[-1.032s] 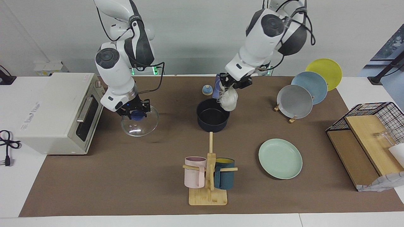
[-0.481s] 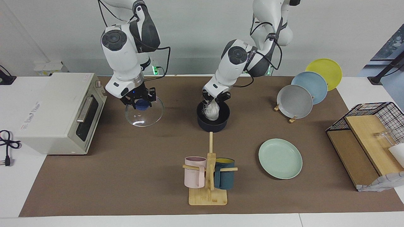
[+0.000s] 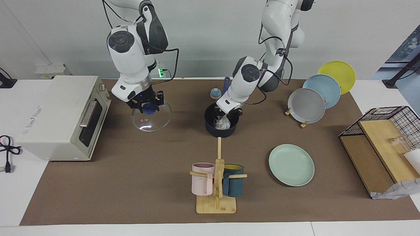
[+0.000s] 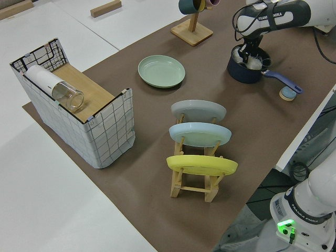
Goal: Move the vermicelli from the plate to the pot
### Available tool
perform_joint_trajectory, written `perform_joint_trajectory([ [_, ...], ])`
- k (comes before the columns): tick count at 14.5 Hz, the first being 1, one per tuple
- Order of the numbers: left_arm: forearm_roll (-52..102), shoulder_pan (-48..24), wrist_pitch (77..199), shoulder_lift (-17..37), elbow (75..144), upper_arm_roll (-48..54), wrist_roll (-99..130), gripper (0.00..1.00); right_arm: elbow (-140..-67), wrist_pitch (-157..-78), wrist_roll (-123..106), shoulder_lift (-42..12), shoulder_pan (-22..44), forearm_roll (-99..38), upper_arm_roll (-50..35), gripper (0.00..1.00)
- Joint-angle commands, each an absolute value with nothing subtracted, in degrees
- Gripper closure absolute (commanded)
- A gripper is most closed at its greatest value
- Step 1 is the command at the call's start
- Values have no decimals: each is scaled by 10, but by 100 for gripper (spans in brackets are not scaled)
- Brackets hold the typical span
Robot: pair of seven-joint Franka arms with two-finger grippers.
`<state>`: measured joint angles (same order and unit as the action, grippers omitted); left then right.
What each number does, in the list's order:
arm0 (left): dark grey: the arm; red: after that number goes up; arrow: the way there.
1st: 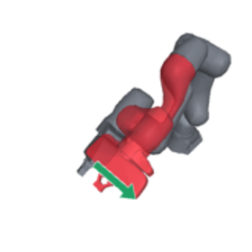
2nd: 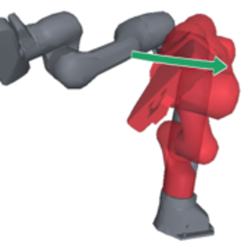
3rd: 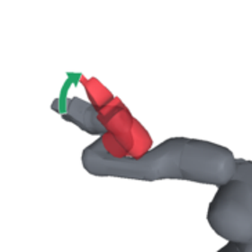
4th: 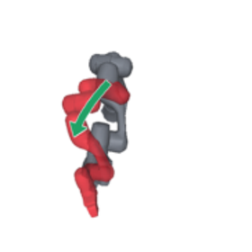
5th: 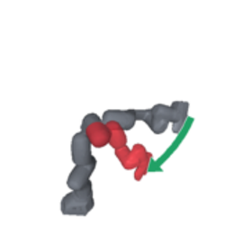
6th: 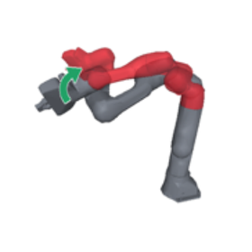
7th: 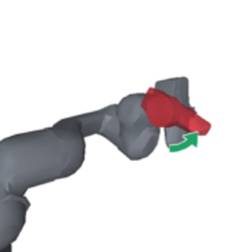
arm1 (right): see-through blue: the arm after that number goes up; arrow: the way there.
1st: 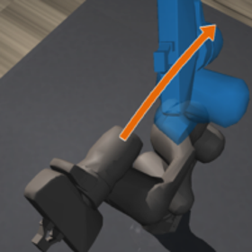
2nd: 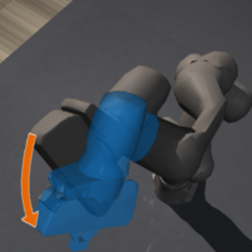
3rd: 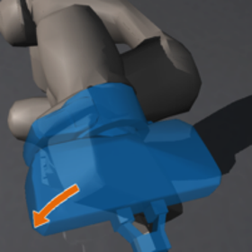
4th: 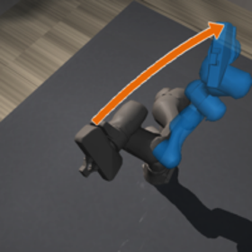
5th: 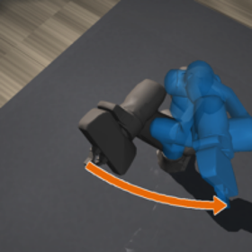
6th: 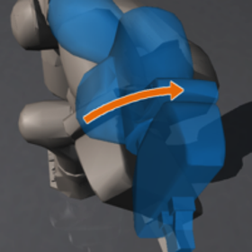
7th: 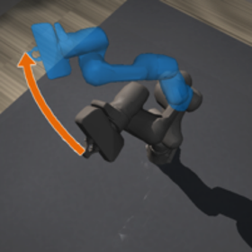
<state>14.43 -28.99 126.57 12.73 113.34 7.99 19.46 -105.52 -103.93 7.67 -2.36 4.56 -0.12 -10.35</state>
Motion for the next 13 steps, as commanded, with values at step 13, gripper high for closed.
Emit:
perform_joint_trajectory([
  [13, 24, -3, 955, -17, 1010, 78, 5, 0, -1012, -1138, 489, -110, 208, 51, -228, 46],
])
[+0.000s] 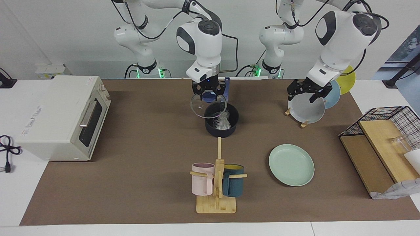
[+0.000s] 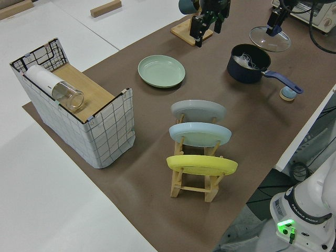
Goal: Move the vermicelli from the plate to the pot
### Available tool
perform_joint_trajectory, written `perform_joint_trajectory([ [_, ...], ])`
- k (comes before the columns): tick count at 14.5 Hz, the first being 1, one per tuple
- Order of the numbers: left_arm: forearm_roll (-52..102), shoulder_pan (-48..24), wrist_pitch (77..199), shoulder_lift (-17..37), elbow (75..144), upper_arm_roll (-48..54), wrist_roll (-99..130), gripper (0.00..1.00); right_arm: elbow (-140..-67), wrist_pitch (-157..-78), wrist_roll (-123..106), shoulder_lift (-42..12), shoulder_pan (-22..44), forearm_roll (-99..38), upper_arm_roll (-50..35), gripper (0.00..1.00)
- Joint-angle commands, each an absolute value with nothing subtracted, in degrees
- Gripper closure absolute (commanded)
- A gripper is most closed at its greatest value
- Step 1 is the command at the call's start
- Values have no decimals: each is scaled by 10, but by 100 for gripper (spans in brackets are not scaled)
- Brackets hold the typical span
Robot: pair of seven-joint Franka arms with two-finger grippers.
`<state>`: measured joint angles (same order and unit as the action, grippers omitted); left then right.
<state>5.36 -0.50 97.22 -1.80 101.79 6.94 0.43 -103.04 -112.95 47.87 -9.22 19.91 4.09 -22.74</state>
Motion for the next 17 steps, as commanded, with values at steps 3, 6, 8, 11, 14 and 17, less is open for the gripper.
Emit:
perform_joint_trajectory([
  [3, 17, -3, 942, -16, 995, 72, 11, 0, -1012, -1160, 496, -127, 221, 64, -227, 46],
  [6, 6, -3, 913, -12, 963, 69, 11, 0, -1012, -1173, 497, -141, 222, 72, -227, 46],
  [8, 6, -12, 890, -11, 938, 54, 13, 0, -1010, -1185, 504, -154, 226, 94, -227, 46],
  [11, 5, -22, 851, -12, 914, 48, 21, 0, -1010, -1203, 521, -165, 227, 99, -227, 46],
  [14, 6, -25, 855, -15, 917, 45, 22, 0, -1007, -1218, 525, -177, 228, 99, -227, 46],
  [17, 7, -23, 870, -10, 923, 45, 21, 0, -1005, -1217, 529, -188, 236, 107, -227, 46],
])
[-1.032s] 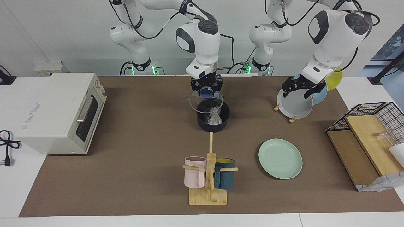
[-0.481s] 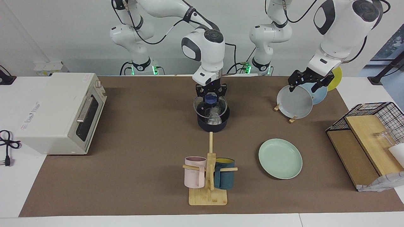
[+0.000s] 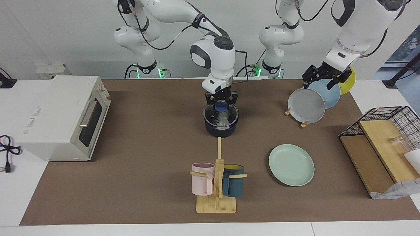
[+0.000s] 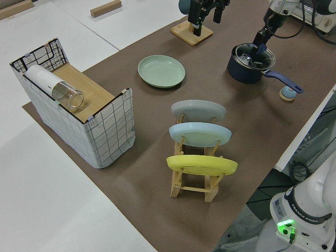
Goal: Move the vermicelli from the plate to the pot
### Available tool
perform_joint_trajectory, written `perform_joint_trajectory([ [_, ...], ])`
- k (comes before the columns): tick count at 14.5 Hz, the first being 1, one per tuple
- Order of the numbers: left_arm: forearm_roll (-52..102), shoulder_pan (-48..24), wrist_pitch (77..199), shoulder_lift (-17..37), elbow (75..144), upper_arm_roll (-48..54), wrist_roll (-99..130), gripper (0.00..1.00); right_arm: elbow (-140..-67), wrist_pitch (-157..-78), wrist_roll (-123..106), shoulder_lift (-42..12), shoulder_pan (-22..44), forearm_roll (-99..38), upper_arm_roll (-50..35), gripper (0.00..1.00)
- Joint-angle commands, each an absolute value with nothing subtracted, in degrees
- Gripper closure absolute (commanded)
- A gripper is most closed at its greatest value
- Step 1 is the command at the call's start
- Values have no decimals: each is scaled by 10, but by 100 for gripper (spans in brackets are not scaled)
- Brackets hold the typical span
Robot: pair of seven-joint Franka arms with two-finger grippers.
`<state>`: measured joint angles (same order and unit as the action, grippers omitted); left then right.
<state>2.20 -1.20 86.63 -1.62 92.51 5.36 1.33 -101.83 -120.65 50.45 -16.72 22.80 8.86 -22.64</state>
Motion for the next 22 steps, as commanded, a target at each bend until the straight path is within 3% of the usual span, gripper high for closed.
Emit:
perform_joint_trajectory([
  [1, 7, -22, 871, -8, 924, 45, 22, 0, -1003, -1217, 533, -193, 237, 109, -227, 46],
  [16, -5, -1, 860, -12, 918, 54, 21, 0, -976, -1201, 535, -209, 243, 165, -227, 42],
  [17, -5, -1, 859, -13, 918, 54, 21, 0, -980, -1206, 536, -209, 242, 165, -227, 38],
  [19, -5, 3, 857, -16, 920, 55, 18, 0, -980, -1206, 535, -209, 242, 165, -227, 19],
  [20, -5, 9, 858, -16, 920, 55, 14, 0, -979, -1204, 534, -210, 241, 165, -227, 0],
  [22, -5, 10, 860, -16, 920, 54, 18, 0, -976, -1195, 528, -203, 229, 165, -225, 0],
])
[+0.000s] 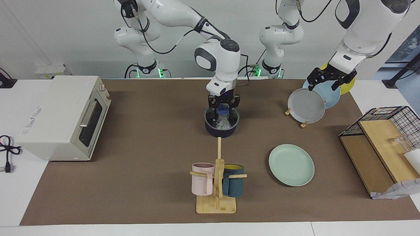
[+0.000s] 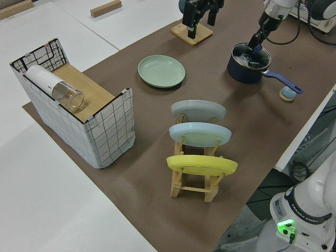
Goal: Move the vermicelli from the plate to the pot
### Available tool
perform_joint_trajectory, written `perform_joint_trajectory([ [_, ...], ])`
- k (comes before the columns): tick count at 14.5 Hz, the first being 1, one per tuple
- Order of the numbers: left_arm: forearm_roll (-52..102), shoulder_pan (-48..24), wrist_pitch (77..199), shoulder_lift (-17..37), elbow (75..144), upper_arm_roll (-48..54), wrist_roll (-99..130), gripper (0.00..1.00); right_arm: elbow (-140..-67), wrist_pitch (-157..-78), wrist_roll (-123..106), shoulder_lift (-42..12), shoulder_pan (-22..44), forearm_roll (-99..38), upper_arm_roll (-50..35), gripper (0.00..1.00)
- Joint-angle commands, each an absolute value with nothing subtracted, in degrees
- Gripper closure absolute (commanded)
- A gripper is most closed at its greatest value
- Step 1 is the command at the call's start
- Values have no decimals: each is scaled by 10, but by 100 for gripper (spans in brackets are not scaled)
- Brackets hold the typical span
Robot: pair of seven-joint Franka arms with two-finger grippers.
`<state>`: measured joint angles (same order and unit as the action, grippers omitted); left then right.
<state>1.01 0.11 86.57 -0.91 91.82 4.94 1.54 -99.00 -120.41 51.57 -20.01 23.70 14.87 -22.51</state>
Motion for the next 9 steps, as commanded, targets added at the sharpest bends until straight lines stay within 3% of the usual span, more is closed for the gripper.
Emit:
perform_joint_trajectory([
  [1, -4, 10, 860, -15, 920, 54, 19, 0, -973, -1187, 526, -195, 216, 164, -225, 0],
  [9, -5, 4, 860, -15, 920, 54, 16, 0, -959, -1035, 340, -112, 77, 138, -218, 0],
])
